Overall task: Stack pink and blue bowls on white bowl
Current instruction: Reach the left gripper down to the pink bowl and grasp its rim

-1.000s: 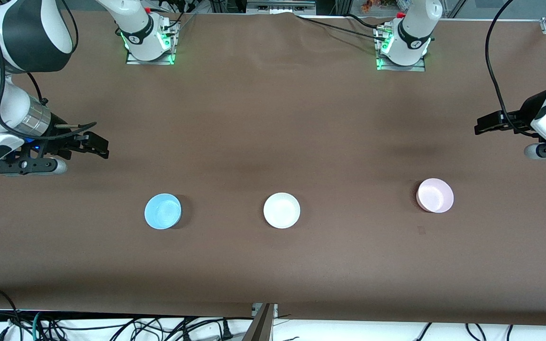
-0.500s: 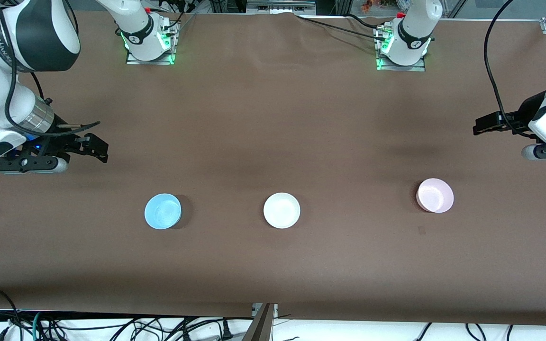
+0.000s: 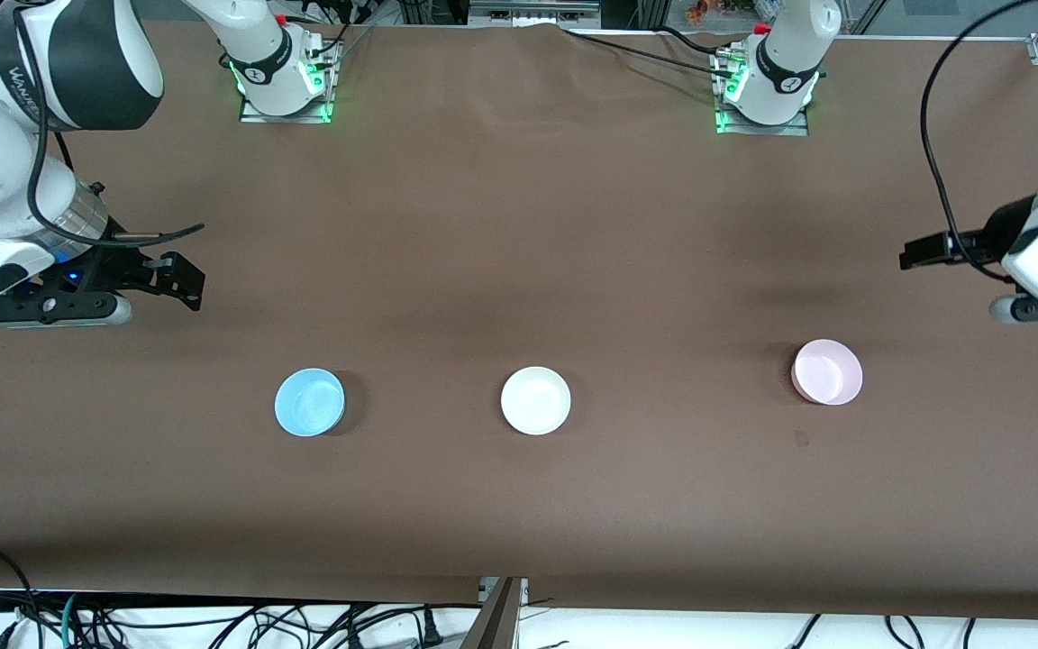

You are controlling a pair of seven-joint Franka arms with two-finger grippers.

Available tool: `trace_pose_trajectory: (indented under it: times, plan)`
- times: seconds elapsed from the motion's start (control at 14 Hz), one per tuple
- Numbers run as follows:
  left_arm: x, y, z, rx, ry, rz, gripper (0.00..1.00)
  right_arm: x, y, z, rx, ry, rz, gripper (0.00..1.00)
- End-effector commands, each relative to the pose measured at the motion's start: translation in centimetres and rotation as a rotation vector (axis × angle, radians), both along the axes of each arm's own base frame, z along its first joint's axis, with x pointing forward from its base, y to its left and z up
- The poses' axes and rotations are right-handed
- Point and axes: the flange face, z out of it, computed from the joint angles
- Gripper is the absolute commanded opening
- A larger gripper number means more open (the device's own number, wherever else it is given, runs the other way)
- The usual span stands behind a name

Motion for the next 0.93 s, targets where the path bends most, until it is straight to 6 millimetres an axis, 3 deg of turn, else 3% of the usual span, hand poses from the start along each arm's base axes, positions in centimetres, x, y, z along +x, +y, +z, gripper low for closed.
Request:
trace_pose_trajectory:
  times: [0.0, 0.21, 0.29, 0.43, 0.71, 0.86]
  plan:
    - [2.6, 3.2, -4.5, -0.021, -0.019, -0.003, 1.00, -0.2, -0.1, 0.3, -0.014, -0.008, -0.009, 1.00]
    - [5.0, 4.5, -11.6, -0.033, -0.019, -0.036, 1.00, 0.0, -0.5, 0.0, -0.004, -0.002, -0.030, 1.00]
    - [5.6, 6.0, -14.0, -0.034, -0.023, -0.015, 1.00, 0.0, -0.7, 0.0, -0.001, -0.003, -0.034, 1.00]
    - [6.7, 6.5, -18.0, -0.034, -0.037, -0.009, 1.00, 0.0, -0.8, 0.1, 0.019, -0.003, -0.043, 1.00]
    - [7.9, 7.5, -24.1, -0.089, -0.094, -0.027, 1.00, 0.1, -0.8, 0.3, 0.065, 0.002, -0.048, 1.00]
    - [7.6, 7.7, -25.8, -0.103, -0.119, -0.017, 1.00, 0.1, -1.0, 0.3, 0.064, 0.004, -0.049, 1.00]
